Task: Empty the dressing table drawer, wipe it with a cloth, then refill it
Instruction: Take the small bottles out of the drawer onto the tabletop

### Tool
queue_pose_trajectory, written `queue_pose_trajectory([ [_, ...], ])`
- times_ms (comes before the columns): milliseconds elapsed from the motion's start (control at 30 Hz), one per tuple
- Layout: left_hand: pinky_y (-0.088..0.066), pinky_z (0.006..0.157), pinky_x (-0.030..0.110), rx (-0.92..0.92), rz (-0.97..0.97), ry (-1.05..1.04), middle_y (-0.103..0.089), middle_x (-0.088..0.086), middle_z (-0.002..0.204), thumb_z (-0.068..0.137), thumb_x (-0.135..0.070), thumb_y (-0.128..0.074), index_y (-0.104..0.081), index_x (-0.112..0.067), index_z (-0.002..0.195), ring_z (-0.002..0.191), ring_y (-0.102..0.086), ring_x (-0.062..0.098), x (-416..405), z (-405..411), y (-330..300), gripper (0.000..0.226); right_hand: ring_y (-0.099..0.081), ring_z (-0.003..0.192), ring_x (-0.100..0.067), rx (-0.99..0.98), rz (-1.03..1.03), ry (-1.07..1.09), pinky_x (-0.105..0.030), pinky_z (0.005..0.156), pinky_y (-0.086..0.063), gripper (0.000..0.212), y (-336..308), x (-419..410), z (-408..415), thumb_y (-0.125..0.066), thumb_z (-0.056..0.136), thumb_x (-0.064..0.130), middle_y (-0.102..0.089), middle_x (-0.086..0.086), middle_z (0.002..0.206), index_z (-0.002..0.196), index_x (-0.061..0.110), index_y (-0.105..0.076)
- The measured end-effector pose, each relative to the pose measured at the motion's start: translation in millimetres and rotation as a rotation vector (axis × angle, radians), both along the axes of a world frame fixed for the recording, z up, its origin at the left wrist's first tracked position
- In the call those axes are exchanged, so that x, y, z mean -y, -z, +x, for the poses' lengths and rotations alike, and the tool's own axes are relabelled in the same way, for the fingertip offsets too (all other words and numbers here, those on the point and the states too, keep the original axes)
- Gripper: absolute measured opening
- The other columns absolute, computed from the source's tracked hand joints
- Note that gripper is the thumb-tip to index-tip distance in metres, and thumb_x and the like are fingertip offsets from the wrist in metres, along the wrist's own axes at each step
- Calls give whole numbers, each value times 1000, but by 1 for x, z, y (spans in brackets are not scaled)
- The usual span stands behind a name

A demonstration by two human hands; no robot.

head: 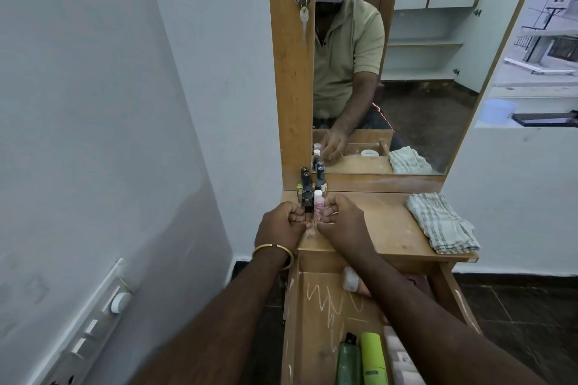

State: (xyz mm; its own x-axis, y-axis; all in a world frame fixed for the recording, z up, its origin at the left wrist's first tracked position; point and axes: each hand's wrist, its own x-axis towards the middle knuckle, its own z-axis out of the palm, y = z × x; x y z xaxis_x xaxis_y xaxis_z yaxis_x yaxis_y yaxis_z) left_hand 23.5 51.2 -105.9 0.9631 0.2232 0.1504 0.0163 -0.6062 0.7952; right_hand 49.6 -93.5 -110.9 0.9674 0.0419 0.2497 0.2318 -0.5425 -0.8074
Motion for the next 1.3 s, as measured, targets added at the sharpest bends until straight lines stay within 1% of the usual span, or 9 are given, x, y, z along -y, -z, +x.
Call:
queue_pose_trajectory([
  [67,-55,80,32,-5,15,-12,-71,-7,82,72,-19,-82,-67,-21,89,82,-68,12,1,1,-1,22,-62,76,-16,-5,10,19,-41,68,-57,39,2,-1,1,-81,64,2,-61,3,82,84,25,-57],
  [367,-56,77,31,-13,46,-34,-68,-9,77,75,-17,-79,-67,-23,86,78,-66,11,5,-2,-4,18,-64,73,-17,-2,60,40,-40,64,-58,49,6,-1,-1,-89,60,6,-62,1,82,85,28,-53],
  [567,-55,77,28,-57,21,-71,-69,-7,83,70,-17,-83,-64,-23,87,83,-65,12,6,-5,-14,27,-61,81,-16,-17,58,-27,-23,60,-50,47,-6,18,-5,-80,66,3,-56,5,91,95,28,-53],
  [667,-53,80,26,-69,22,-91,-66,-7,91,70,-18,-84,-63,-21,97,89,-62,13,8,-9,-17,34,-56,84,-6,-30,25,-78,-14,62,-42,54,-13,31,-12,-85,68,11,-54,5,101,103,32,-49],
  [733,-51,83,26,-72,24,-104,-64,-6,99,73,-17,-83,-62,-19,106,93,-61,14,10,-15,-19,39,-54,88,-6,-20,-19,-105,-13,65,-40,55,-17,38,-18,-86,69,15,-52,4,106,106,32,-48],
  [867,-52,86,30,-63,38,-115,-65,0,112,75,-15,-79,-59,-15,114,97,-61,20,18,-30,-27,44,-54,97,-10,18,-94,-146,-20,75,-42,55,-21,50,-31,-83,71,16,-50,4,111,114,26,-51],
  [1033,-51,94,35,-70,132,-112,-61,4,128,79,-22,-78,-55,-16,125,111,-59,23,30,-52,-36,51,-52,103,-11,68,-197,-189,-30,83,-49,56,-27,53,-61,-82,73,17,-49,7,116,118,28,-51],
  [1133,-45,84,28,-23,217,-83,-62,5,124,85,-19,-71,-57,-15,124,100,-56,17,36,-70,-39,42,-53,107,-14,81,-301,-204,-33,84,-52,57,-30,50,-82,-80,74,22,-51,4,123,123,27,-51],
  [1300,-48,98,41,-17,308,29,-56,-1,129,78,-26,-78,-52,-24,125,117,-54,23,42,-95,-27,54,-54,105,-16,-135,-530,-263,-32,87,-51,60,-29,53,-114,-82,73,26,-54,1,125,126,24,-53],
])
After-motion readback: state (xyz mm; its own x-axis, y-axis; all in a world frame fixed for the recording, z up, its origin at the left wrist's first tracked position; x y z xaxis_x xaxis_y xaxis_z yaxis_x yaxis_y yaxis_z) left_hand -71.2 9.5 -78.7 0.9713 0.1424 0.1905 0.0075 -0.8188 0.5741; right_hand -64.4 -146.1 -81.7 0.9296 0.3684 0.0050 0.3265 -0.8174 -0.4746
